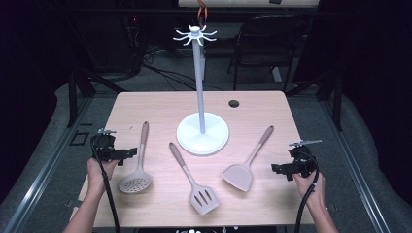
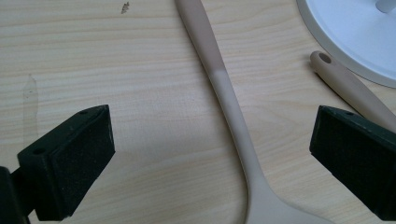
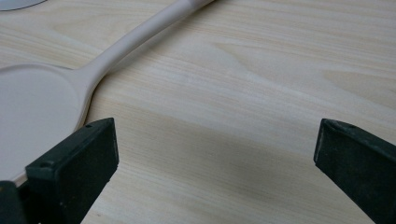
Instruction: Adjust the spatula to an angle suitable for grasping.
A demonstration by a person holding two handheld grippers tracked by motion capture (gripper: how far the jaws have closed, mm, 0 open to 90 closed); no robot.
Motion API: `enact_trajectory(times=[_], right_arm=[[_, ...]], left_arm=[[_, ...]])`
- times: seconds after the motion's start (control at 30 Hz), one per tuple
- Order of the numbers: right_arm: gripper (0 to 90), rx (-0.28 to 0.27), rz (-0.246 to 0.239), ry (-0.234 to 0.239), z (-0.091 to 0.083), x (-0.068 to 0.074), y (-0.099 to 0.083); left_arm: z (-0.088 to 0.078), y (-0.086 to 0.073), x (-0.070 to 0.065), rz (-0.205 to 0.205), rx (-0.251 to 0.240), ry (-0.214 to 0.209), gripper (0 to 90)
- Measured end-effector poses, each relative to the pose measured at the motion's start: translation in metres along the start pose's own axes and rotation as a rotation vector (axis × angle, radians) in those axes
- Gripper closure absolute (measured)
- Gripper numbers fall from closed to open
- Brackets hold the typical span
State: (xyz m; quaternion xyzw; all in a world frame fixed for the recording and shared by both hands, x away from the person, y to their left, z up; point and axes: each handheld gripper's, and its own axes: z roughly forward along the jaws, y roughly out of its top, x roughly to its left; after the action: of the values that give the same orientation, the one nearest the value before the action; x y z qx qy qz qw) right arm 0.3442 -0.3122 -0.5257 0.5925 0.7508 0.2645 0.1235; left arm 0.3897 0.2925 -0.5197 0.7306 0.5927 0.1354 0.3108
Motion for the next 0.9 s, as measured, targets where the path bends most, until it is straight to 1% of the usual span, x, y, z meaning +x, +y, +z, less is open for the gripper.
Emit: enact_trajectory(times=[0.03, 0.07, 0.13, 0.17, 0.23, 0.27, 0.3, 0.33, 0.37, 0.4, 0.47, 0.5, 0.6, 0.63, 0.67, 0.7, 0.77, 0.83, 0.87, 0.9], right_arm=[[0.0, -0.001, 0.0, 0.012, -0.001, 0.001, -0.001], [0.0, -0.001, 0.0, 0.012, -0.001, 0.001, -0.001], [0.0, -0.005, -0.02, 0.024, -0.001, 0.006, 0.001], [0.0, -0.005, -0.026, 0.022, 0.0, 0.008, 0.003], [0.0, -0.003, -0.03, 0.024, 0.0, 0.009, 0.005], [0.0, -0.006, -0.028, 0.029, 0.001, 0.011, 0.006], [0.0, -0.002, -0.01, 0.042, 0.004, 0.011, 0.007], [0.0, 0.006, -0.009, 0.056, 0.006, 0.012, 0.007], [0.0, 0.006, -0.009, 0.056, 0.006, 0.012, 0.007], [0.0, 0.022, -0.02, 0.056, 0.01, 0.013, 0.009], [0.0, 0.023, -0.025, 0.053, 0.011, 0.014, 0.01], [0.0, 0.024, -0.031, 0.044, 0.011, 0.014, 0.012], [1.3, 0.021, -0.031, 0.04, 0.012, 0.017, 0.016], [3.4, 0.024, -0.023, 0.023, 0.014, 0.02, 0.018], [3.4, 0.024, -0.023, 0.023, 0.014, 0.02, 0.018], [4.1, 0.027, -0.011, 0.007, 0.014, 0.021, 0.019], [5.5, 0.032, 0.002, 0.006, 0.017, 0.024, 0.022], [7.2, 0.027, 0.009, -0.001, 0.02, 0.028, 0.027], [9.1, 0.03, 0.008, -0.006, 0.022, 0.029, 0.03], [13.9, 0.038, 0.005, -0.006, 0.029, 0.034, 0.038]], left_arm=[[0.0, 0.0, 0.0, -0.004, -0.006, -0.002, 0.0], [0.0, -0.001, 0.0, -0.013, -0.012, -0.005, 0.0], [0.0, -0.002, -0.001, -0.011, -0.013, -0.006, 0.0], [0.0, -0.002, -0.001, -0.009, -0.014, -0.003, 0.0], [0.0, -0.004, -0.002, -0.008, -0.015, 0.002, 0.0], [0.0, -0.004, -0.002, -0.01, -0.014, 0.005, 0.0], [-0.001, -0.005, -0.002, -0.013, -0.01, 0.009, 0.0], [-0.003, -0.005, -0.004, -0.015, -0.011, 0.005, 0.0], [-0.003, -0.005, -0.004, -0.015, -0.011, 0.005, 0.0], [-0.003, -0.005, -0.006, -0.003, -0.011, 0.012, 0.0], [-0.003, -0.004, -0.008, 0.029, -0.011, 0.031, 0.0], [-0.002, -0.003, -0.009, 0.035, -0.01, 0.033, 0.0], [0.0, -0.005, -0.009, 0.039, 0.006, 0.029, 0.0], [0.001, -0.007, -0.008, 0.039, 0.009, 0.025, 0.0], [0.003, -0.008, -0.008, 0.043, 0.013, 0.014, 0.0], [0.004, -0.009, -0.007, 0.055, 0.023, -0.003, 0.0], [0.004, -0.01, -0.007, 0.074, 0.029, -0.01, 0.0], [0.003, -0.01, -0.006, 0.098, 0.032, -0.009, 0.0], [0.002, -0.009, -0.006, 0.104, 0.024, -0.003, 0.0], [0.002, -0.008, -0.006, 0.107, 0.018, 0.005, 0.0]])
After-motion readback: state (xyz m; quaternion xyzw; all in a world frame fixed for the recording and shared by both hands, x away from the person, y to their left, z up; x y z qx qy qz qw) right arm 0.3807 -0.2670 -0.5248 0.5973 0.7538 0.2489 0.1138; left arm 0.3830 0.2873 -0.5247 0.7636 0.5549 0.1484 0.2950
